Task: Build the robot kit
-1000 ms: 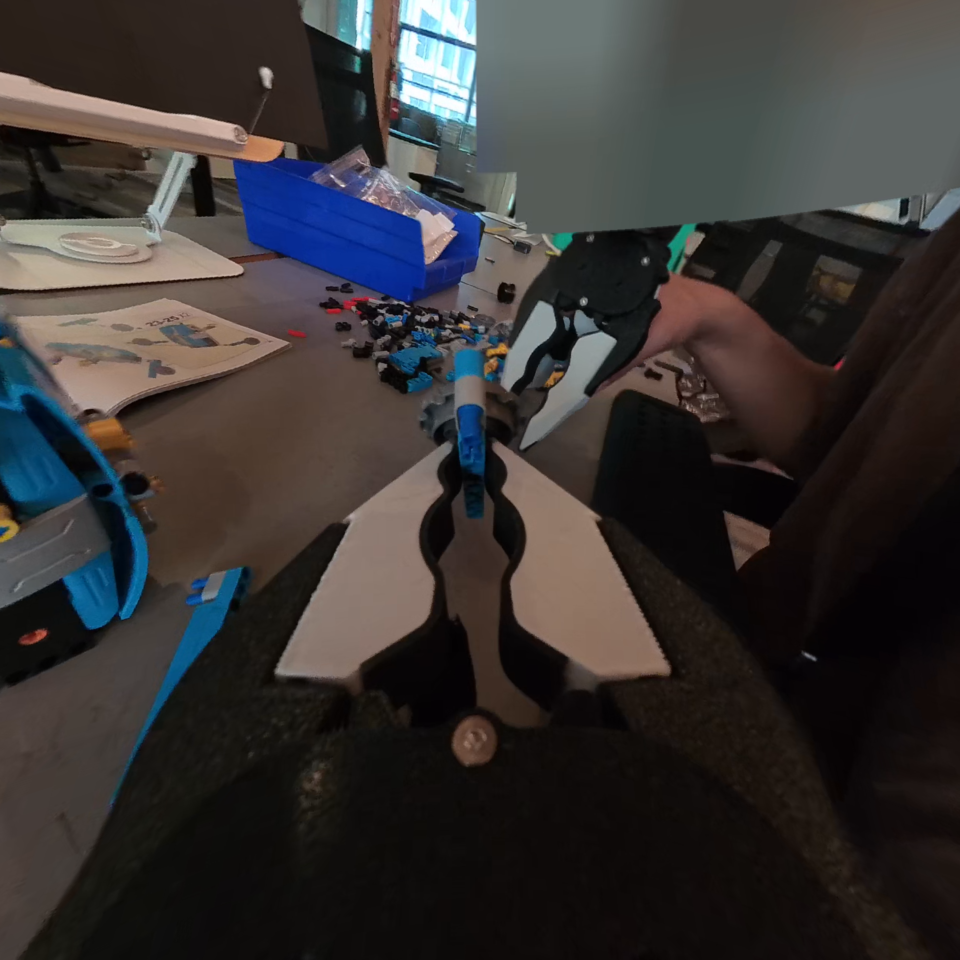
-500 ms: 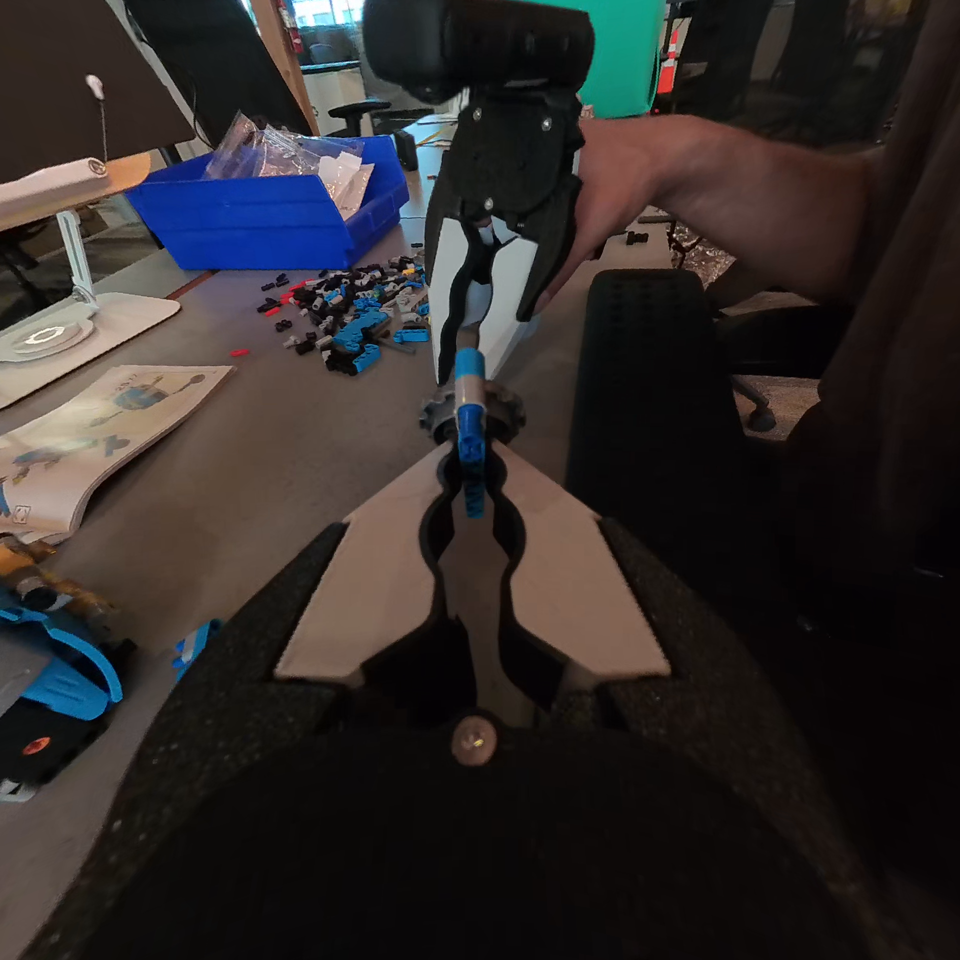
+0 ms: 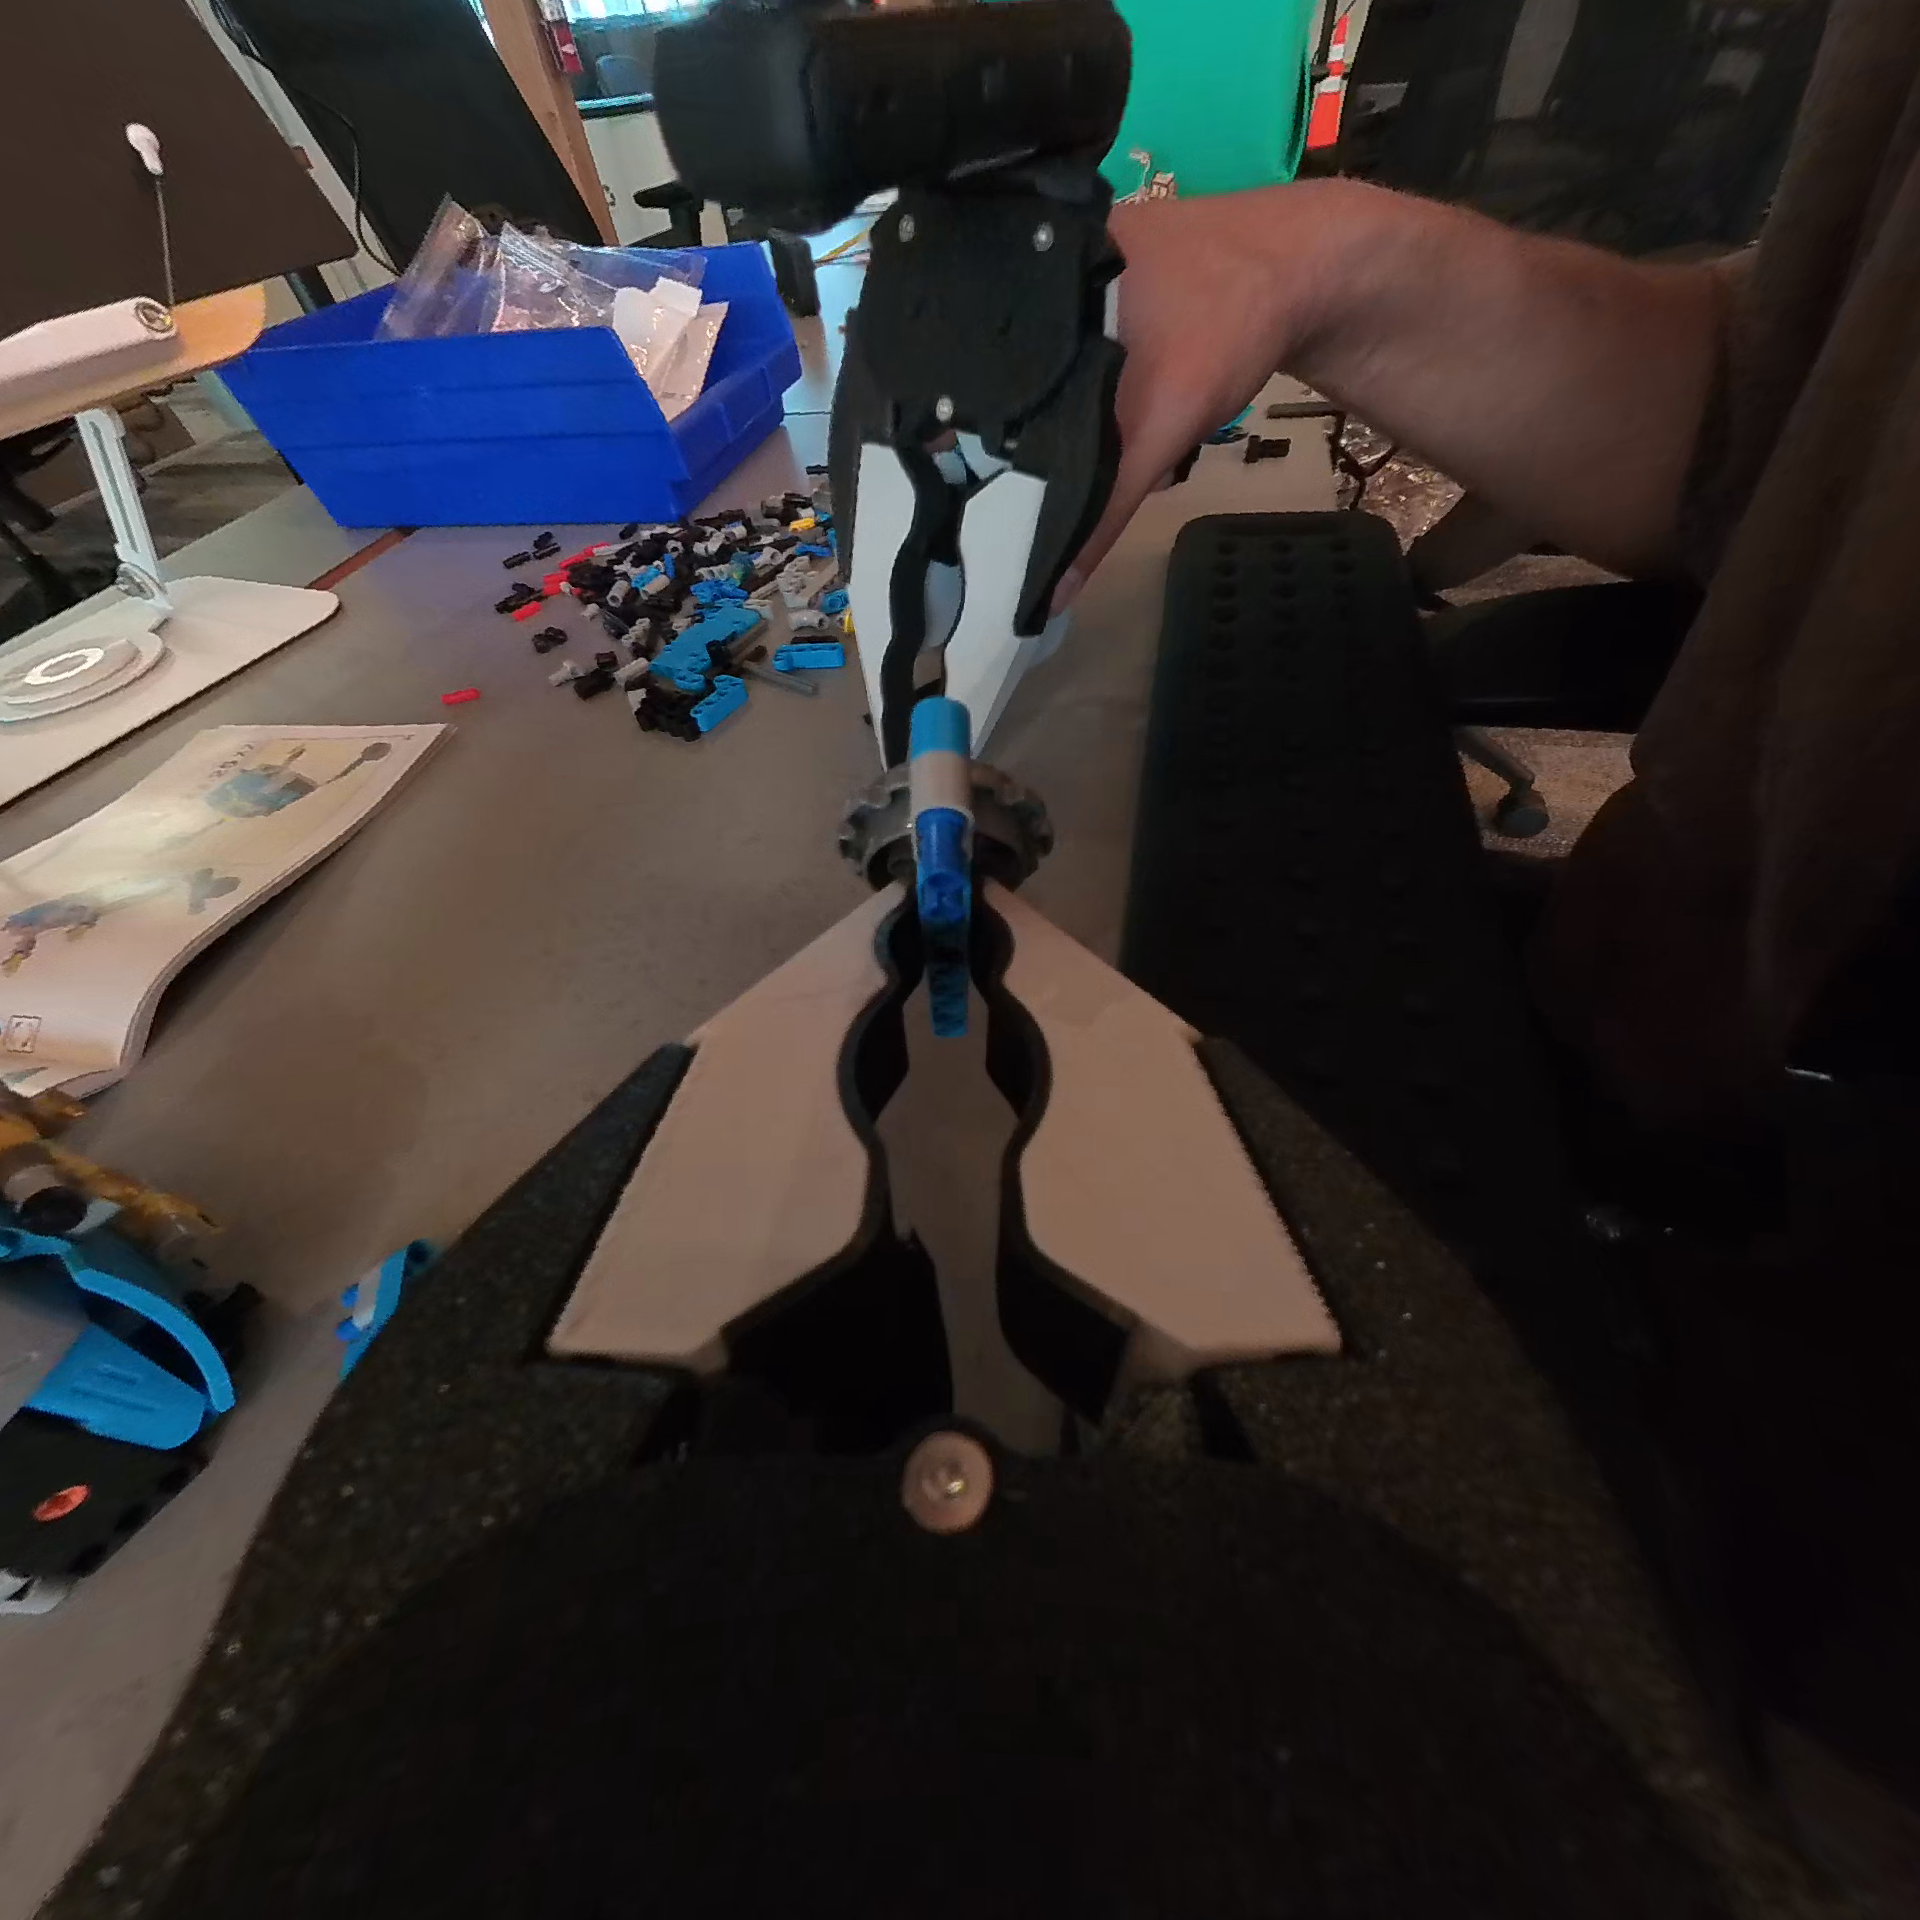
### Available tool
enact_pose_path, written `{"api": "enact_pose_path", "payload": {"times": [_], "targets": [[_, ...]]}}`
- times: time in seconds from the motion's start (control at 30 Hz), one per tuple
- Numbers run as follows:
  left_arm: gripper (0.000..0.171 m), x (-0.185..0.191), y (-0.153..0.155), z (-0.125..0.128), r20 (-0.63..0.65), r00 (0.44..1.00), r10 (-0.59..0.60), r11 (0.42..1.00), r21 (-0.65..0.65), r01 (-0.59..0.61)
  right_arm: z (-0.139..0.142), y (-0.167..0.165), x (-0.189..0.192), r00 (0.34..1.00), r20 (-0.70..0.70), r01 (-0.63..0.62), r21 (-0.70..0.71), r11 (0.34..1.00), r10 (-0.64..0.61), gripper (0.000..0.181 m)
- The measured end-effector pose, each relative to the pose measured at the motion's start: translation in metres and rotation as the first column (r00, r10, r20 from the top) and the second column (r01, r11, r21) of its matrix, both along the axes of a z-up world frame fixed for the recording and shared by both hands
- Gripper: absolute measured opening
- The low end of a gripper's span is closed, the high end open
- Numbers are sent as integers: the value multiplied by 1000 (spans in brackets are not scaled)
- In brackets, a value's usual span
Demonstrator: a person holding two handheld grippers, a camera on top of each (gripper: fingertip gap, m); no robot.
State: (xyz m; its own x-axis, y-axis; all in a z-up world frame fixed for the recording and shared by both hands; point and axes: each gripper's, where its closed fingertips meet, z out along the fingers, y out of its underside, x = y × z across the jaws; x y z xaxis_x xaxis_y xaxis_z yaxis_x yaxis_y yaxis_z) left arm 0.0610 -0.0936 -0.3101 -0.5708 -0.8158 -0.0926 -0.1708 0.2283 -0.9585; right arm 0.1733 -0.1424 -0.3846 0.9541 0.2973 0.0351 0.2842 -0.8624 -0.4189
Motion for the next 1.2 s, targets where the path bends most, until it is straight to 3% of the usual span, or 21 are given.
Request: {"api": "enact_pose_path", "payload": {"times": [0.57,0.67,0.73,0.77,0.83,0.93,1.03,1.2], "targets": [[7,2,8,4,-17,1000,15,997,-80,-17,-9,3,1,996,-84,12,-38,999,-15,7],[7,5,16,7,-29,999,45,990,-135,-48,-8,4,0,997,-82,-7,-1,1000,7,7],[7,6,21,10,-35,998,55,982,-178,-61,9,18,-14,986,-163,-13,123,992,33,7],[7,6,23,11,-34,998,57,979,-195,-62,29,31,-23,970,-237,5,237,971,53,6],[7,6,23,13,-30,998,53,976,-211,-58,74,51,-51,873,-465,72,423,903,148,7],[7,5,21,12,-27,999,47,979,-195,-52,109,62,-77,692,-660,146,524,839,292,6],[7,4,20,12,-22,999,42,983,-180,-45,95,69,-91,688,-659,114,511,852,303,6],[7,4,21,13,-19,999,41,980,-192,-44,97,70,-101,657,-676,99,518,850,335,7]]}}
